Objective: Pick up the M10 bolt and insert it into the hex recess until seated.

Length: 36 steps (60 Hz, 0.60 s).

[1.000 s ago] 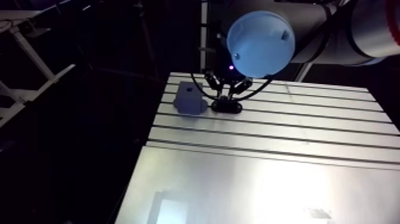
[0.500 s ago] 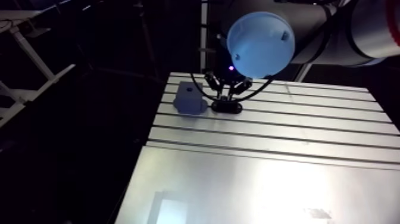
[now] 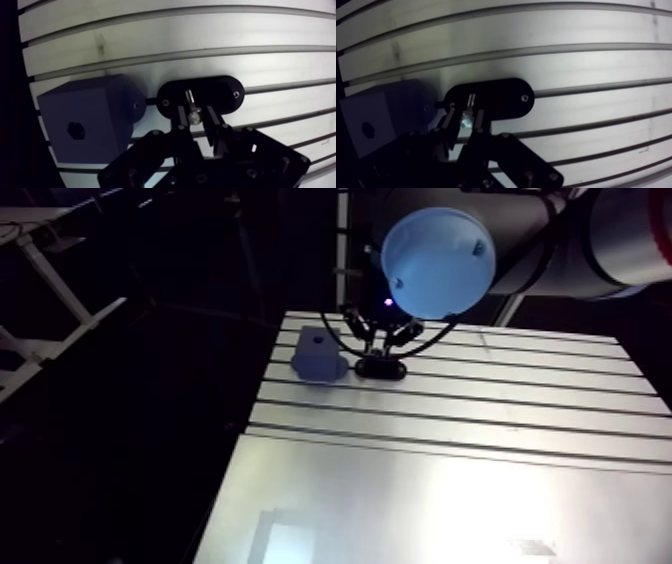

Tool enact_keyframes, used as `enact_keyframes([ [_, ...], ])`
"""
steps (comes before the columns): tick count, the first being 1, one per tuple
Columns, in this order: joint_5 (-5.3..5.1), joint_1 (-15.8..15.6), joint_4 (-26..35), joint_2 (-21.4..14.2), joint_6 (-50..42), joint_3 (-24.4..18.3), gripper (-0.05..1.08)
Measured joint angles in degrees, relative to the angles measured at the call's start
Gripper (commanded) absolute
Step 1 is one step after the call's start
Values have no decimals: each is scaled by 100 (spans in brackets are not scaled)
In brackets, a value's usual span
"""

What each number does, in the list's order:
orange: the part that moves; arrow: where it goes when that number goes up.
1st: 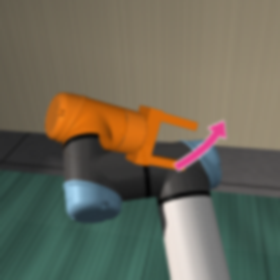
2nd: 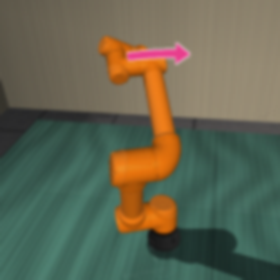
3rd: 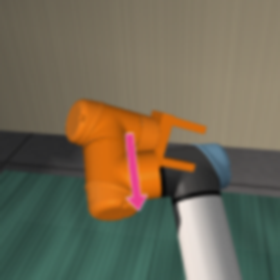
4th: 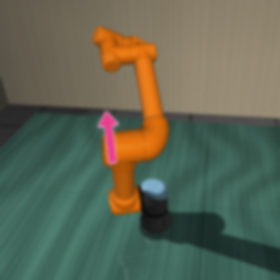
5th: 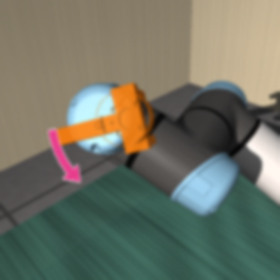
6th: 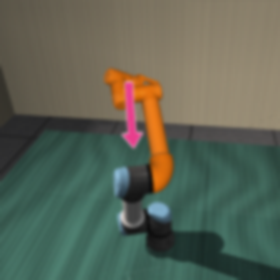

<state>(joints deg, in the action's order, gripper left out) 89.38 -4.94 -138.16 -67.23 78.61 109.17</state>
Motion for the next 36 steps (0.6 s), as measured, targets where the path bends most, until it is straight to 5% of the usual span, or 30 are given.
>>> enact_keyframes([
  [36, -2, 1, 52, -207, 86, -115, 72],
])
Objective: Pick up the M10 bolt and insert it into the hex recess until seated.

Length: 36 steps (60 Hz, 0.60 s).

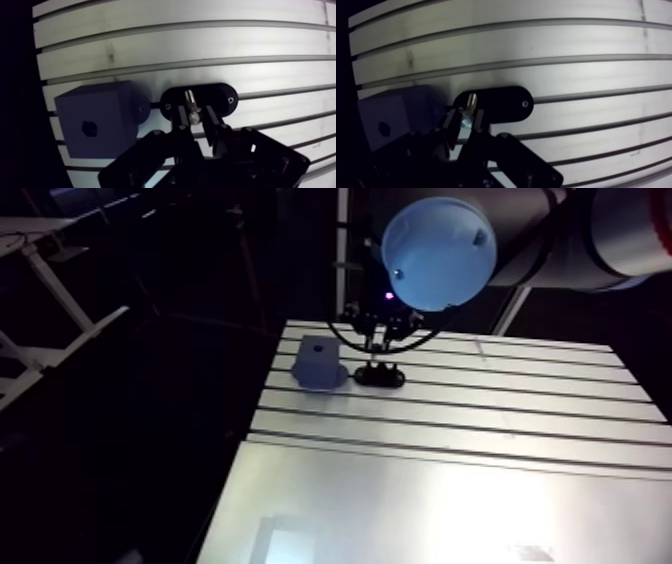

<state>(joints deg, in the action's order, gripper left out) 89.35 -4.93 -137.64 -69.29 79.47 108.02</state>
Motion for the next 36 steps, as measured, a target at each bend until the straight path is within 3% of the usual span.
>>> enact_keyframes([
  [14, 78, -3, 223, -251, 93, -169, 72],
  [36, 168, -28, 1042, -461, 316, -547, 71],
])
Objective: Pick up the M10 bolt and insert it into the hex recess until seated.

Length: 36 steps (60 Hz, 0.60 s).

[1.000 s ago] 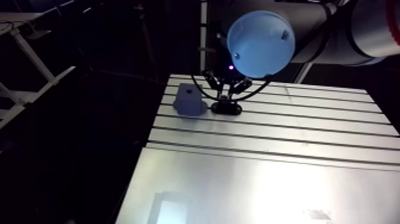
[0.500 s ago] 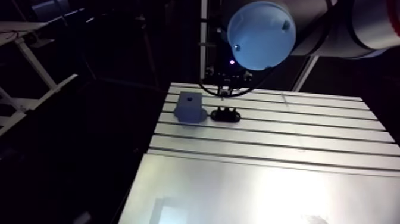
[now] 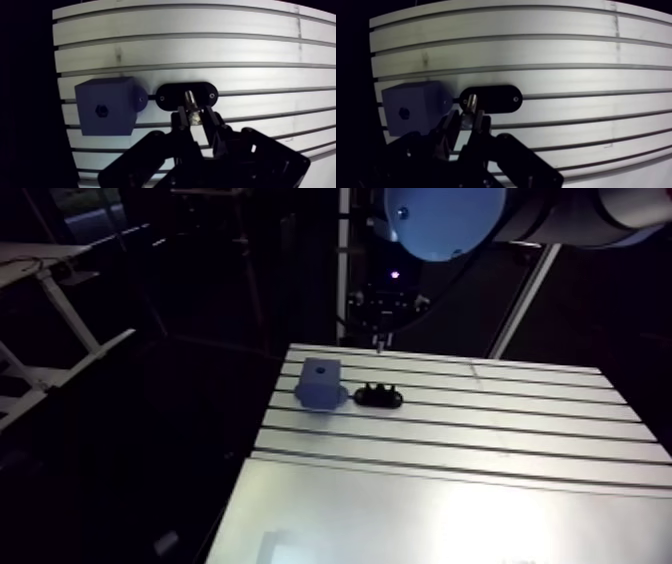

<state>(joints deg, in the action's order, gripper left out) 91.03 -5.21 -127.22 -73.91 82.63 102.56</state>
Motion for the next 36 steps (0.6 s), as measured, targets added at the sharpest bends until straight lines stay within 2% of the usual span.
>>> enact_keyframes([
  [17, 36, -72, 778, -42, 151, -456, 71],
  [36, 40, -344, 1761, 102, 580, -1080, 71],
])
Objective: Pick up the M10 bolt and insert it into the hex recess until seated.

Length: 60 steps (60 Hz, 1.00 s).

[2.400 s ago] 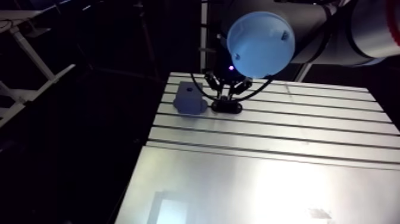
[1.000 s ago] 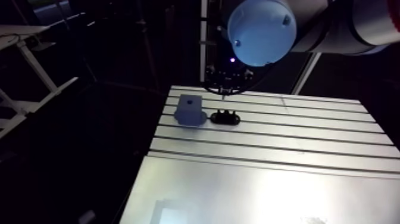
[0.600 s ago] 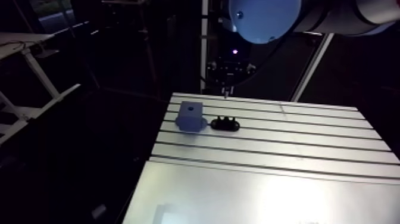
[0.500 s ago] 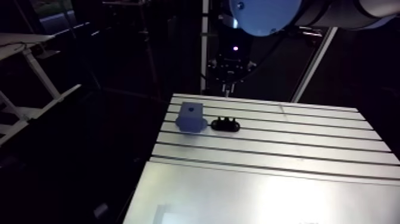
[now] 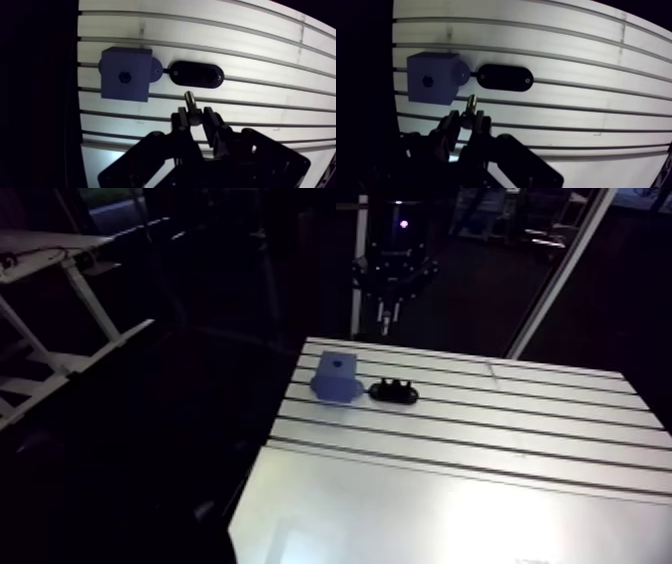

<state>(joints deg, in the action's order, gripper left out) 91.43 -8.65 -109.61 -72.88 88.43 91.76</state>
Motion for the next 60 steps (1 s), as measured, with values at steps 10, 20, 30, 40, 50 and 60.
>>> enact_keyframes([
  [10, 2, -116, 368, 168, 118, -296, 71],
  [20, -7, -179, 532, 284, 122, -505, 71],
  [30, -33, -241, 561, 346, -14, -615, 71],
  [40, -61, -318, 564, 424, -236, -657, 71],
  [50, -80, -388, 598, 534, -405, -721, 71],
  [60, -84, -449, 713, 646, -468, -860, 71],
])
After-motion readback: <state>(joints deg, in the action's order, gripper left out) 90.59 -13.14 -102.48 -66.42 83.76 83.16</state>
